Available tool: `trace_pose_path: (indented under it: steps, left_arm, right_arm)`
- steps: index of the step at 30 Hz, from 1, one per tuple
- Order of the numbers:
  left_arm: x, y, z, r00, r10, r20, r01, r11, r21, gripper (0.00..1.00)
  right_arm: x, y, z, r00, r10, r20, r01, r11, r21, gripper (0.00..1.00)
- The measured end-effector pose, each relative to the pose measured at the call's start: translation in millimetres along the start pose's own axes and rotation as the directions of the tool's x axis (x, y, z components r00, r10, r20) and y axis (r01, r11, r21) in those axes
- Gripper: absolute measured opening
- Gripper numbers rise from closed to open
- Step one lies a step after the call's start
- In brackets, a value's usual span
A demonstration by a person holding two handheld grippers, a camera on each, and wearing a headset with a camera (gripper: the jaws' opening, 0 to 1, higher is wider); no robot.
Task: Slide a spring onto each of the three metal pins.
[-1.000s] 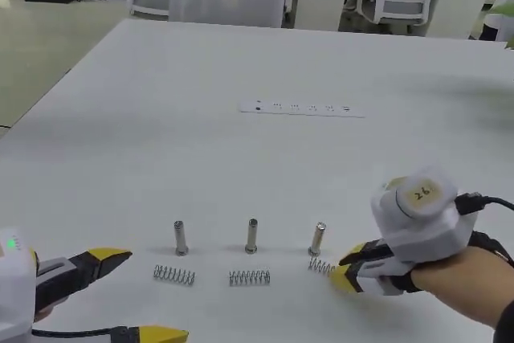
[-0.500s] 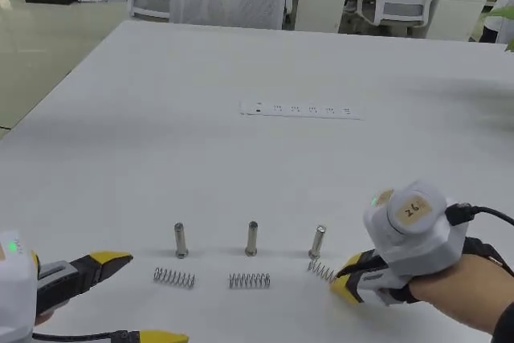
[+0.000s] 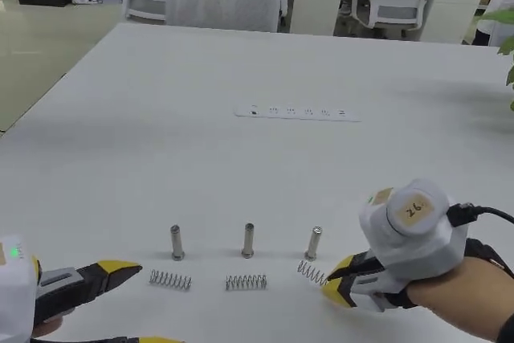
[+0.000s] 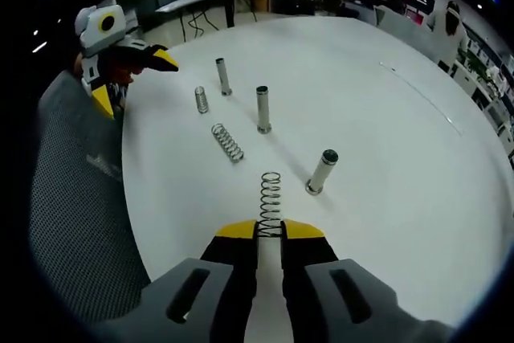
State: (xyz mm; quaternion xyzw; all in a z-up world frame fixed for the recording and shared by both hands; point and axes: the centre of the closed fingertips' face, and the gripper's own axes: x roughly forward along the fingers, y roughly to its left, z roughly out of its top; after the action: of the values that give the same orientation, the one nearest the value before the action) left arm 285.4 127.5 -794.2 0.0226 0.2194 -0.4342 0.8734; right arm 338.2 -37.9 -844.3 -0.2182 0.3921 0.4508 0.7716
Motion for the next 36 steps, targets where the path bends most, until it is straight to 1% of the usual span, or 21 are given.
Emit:
trace_pose_path:
  steps: [4, 8, 12, 16, 19, 21, 25, 27, 32, 34, 36]
  left_arm:
    - [3.5, -9.7, -0.6, 0.9986, -0.048, -0.021, 0.048, 0.999, 0.02, 0.64]
    - [6.5, -16.3, -1.2, 0.9952, -0.086, -0.047, 0.088, 0.995, 0.045, 0.63]
    - [9.2, -18.9, 4.7, 0.9919, -0.114, -0.056, 0.117, 0.991, 0.068, 0.61]
    - [14.3, -20.4, 13.3, 0.9872, -0.143, -0.07, 0.15, 0.983, 0.103, 0.59]
    - [19.5, -20.8, 19.8, 0.9838, -0.164, -0.072, 0.172, 0.978, 0.119, 0.57]
    - [22.9, -23.2, 22.8, 0.9796, -0.185, -0.079, 0.194, 0.972, 0.135, 0.55]
    - [29.9, -25.7, 25.1, 0.9724, -0.214, -0.094, 0.226, 0.962, 0.154, 0.52]
    - [33.7, -25.6, 24.4, 0.9696, -0.223, -0.102, 0.237, 0.959, 0.158, 0.5]
    - [41.1, -26.3, 25.0, 0.9658, -0.238, -0.104, 0.252, 0.954, 0.162, 0.47]
    - [42.9, -27.0, 25.5, 0.9654, -0.24, -0.102, 0.255, 0.953, 0.165, 0.45]
    - [44.0, -26.8, 26.9, 0.9671, -0.237, -0.094, 0.25, 0.953, 0.169, 0.41]
  right_arm:
    - [-2.0, 11.1, 8.0, 0.9994, 0.026, 0.023, -0.026, 1.0, 0.003, 0.07]
    - [-3.1, 21.2, 18.4, 0.9981, 0.045, 0.042, -0.045, 0.999, -0.01, 0.07]
    - [-3.8, 29.8, 27.2, 0.9968, 0.06, 0.052, -0.058, 0.998, -0.036, 0.07]
    - [-3.1, 41.0, 35.3, 0.9946, 0.084, 0.06, -0.08, 0.994, -0.069, 0.07]
    - [-2.7, 48.4, 40.1, 0.9931, 0.1, 0.061, -0.094, 0.991, -0.092, 0.07]
    - [-2.9, 53.0, 44.2, 0.9914, 0.112, 0.067, -0.104, 0.988, -0.11, 0.07]
    - [-2.8, 60.9, 50.7, 0.9889, 0.131, 0.071, -0.12, 0.983, -0.142, 0.08]
    - [-2.5, 63.7, 53.5, 0.9877, 0.138, 0.073, -0.125, 0.98, -0.152, 0.08]
    - [-2.3, 71.2, 58.7, 0.9843, 0.161, 0.073, -0.144, 0.971, -0.19, 0.08]
    - [-1.8, 74.7, 60.4, 0.9832, 0.169, 0.07, -0.151, 0.966, -0.208, 0.08]
    - [-1.6, 78.4, 62.0, 0.9819, 0.178, 0.064, -0.159, 0.96, -0.229, 0.08]
